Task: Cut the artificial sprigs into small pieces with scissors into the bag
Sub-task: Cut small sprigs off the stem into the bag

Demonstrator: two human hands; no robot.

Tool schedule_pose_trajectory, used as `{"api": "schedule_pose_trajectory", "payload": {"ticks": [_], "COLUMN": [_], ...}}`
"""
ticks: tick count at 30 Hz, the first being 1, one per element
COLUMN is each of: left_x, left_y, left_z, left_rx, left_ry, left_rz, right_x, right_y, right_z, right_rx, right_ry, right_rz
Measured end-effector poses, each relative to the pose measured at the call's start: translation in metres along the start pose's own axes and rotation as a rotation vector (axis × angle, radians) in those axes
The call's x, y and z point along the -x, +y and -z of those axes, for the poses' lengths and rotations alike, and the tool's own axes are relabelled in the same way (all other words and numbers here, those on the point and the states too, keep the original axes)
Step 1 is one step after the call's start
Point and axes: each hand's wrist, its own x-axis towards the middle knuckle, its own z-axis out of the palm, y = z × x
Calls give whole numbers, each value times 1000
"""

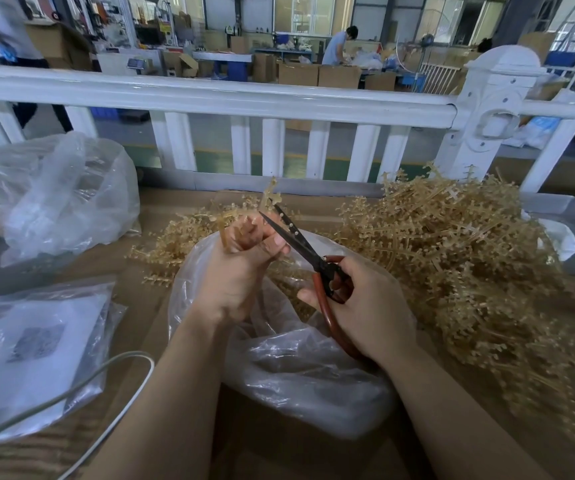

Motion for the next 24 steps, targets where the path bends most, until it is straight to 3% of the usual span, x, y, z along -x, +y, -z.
{"api": "schedule_pose_trajectory", "payload": {"ticks": [24], "left_x": [0], "left_y": [2], "left_z": [-2], "left_rx": [32], "left_ry": [-11], "left_rz": [37], "right_x": [1], "right_y": [-2], "right_z": [3], "right_rx": [-26], "right_ry": [8], "right_rz": [-3]}}
